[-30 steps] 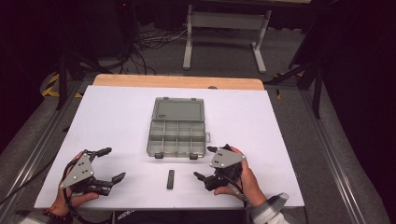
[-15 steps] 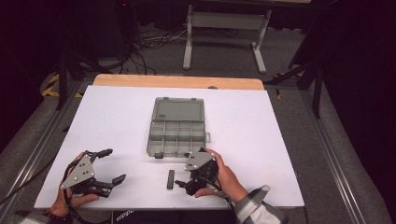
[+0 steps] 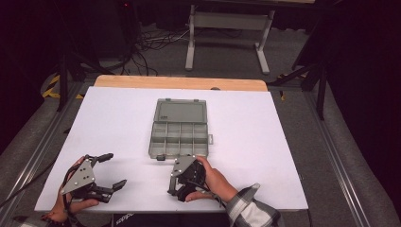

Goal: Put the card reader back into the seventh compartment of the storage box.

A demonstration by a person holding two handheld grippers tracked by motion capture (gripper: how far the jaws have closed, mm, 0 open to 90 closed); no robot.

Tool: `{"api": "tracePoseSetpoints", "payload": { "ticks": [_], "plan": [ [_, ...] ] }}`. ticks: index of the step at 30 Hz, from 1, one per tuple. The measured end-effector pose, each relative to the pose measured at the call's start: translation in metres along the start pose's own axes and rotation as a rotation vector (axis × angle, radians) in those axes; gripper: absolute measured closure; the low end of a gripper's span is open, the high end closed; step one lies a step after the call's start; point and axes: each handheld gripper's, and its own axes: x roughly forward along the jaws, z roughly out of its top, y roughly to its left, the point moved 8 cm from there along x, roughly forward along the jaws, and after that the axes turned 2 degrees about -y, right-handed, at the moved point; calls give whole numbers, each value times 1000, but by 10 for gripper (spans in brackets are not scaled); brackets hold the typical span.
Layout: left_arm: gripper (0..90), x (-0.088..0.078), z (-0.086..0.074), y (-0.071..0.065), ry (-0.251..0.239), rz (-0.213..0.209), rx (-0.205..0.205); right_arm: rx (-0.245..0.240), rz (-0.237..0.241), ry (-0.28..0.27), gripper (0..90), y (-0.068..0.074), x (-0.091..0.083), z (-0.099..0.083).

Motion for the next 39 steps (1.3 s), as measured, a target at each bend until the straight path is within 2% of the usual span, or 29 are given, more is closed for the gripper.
{"api": "tracePoseSetpoints", "payload": {
  "ticks": [3, 5, 7, 11, 15, 24, 32, 36, 39],
  "plan": [
    [71, 2, 0, 0, 5, -5, 6, 21, 10, -7, 123, -2, 1, 0],
    [70, 3, -1, -1, 7, -11, 7, 27, 54, -8, 168, -2, 2, 0],
    [68, 3, 0, -1, 3, -20, 3, 40, 90, -11, 169, -2, 2, -1],
    [69, 2, 0, -2, -5, -25, -7, 30, 91, -9, 209, -4, 2, -1],
    [69, 3, -1, -1, 1, -27, -6, 20, 100, -19, 309, -2, -1, 0],
    [69, 5, -2, -3, 6, -36, -12, 8, 84, -27, 311, -1, -1, 0],
    [72, 1, -2, -1, 7, -21, -8, -40, 48, -24, 311, 2, -5, 4],
    [72, 2, -2, -1, 9, -21, -7, -36, 22, -66, 311, 0, -12, 9],
    [72, 2, -3, -1, 8, -19, -9, -42, 6, -69, 311, 0, -14, 10]
  ]
}}
